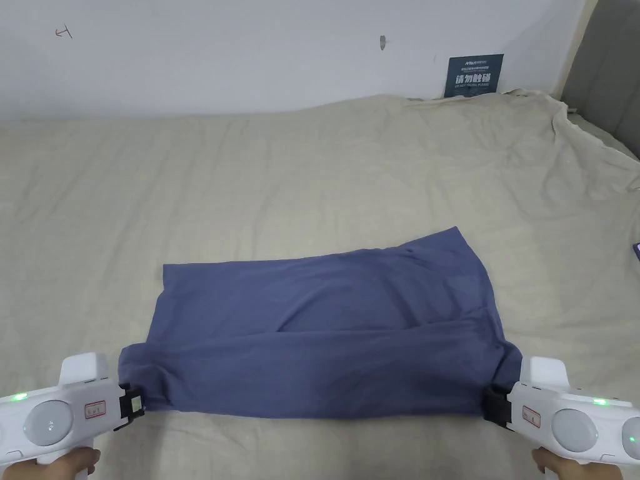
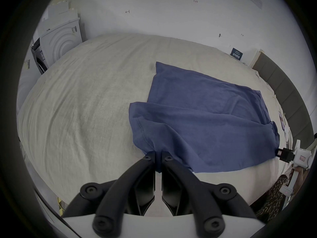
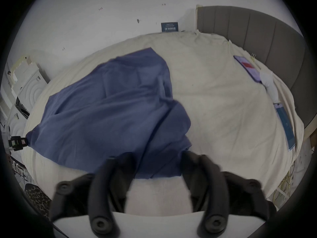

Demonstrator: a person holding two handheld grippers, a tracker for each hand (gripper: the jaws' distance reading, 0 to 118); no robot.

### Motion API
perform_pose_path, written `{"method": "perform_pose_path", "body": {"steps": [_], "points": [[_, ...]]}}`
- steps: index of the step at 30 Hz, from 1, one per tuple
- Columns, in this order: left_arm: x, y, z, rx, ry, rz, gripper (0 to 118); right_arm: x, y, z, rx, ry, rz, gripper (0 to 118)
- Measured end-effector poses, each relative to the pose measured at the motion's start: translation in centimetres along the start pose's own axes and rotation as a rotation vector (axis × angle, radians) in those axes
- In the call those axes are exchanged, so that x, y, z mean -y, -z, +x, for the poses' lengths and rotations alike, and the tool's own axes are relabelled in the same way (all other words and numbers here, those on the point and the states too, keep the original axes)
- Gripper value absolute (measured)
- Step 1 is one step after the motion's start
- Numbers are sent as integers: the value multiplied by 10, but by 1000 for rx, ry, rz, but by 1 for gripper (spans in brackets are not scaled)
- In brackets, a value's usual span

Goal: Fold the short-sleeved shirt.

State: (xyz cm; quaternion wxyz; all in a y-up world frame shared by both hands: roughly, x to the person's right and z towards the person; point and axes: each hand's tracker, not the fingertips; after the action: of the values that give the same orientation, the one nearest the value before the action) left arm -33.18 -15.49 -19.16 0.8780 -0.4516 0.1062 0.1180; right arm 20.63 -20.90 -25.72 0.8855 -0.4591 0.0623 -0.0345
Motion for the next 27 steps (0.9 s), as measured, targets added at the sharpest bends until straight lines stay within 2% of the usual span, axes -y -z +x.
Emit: {"method": "perform_pose_path", "body": {"steps": [1,2,6,8,11,15,22,27], "points": [[0,1,-1,-3,-3,-1,2,1,1,-2,3,-7,-2,12],[1,2,-3,-7,-6,-2,2,3,-4,-4,17,-23,7,4],[7,-1,-10,-19,-29,6,2,4,-25,4,-10,12,63,4],[9,-5,-16,-25,-41,12,2,3,-41,10,-2,-3,94,3],[14,-15,-24,11,-81,21,2,-1,-59,25,-52,23,136,3],[24,-34,-21,8,-78,35,2,1,-82,31,-50,-2,179,3],[57,-69,-22,19,-71,30,2,26,-106,39,-49,-24,143,4],[82,-58,-23,6,-77,-34,2,52,-85,49,-29,18,54,4]]}}
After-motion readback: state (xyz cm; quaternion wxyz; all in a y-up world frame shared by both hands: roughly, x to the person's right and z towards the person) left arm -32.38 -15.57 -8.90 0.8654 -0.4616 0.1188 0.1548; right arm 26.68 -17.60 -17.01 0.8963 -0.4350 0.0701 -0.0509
